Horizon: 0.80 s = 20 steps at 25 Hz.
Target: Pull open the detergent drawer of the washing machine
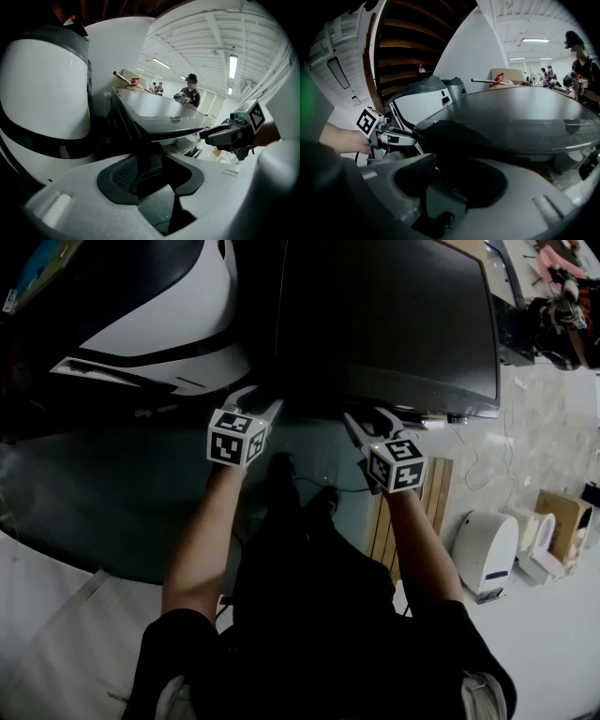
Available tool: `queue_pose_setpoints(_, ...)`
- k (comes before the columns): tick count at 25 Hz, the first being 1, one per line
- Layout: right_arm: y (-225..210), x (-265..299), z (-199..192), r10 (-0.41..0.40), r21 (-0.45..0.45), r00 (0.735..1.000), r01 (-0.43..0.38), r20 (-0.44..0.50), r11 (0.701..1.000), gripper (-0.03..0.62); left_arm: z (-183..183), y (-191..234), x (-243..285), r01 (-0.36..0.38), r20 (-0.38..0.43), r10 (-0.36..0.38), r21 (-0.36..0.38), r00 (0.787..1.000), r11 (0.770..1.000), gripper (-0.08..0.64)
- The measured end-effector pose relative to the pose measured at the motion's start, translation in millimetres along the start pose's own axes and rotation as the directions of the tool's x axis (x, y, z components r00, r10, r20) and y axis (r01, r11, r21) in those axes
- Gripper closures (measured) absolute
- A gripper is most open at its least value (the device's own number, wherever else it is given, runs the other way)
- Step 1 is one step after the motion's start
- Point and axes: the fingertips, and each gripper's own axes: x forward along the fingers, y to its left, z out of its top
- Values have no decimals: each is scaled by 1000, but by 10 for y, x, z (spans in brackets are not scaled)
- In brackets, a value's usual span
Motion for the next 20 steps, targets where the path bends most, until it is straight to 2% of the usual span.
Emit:
queue_pose_setpoints(13, 90, -102, -90, 40, 23, 999, -40, -3, 999, 398, -89, -145, -86, -25, 1, 25, 2, 1000, 1000, 402)
queue_pose_setpoints(20, 224, -223, -243, 77, 37, 997, -76, -23, 996, 399, -229, -246, -209, -50, 10, 50, -27, 999, 998, 402)
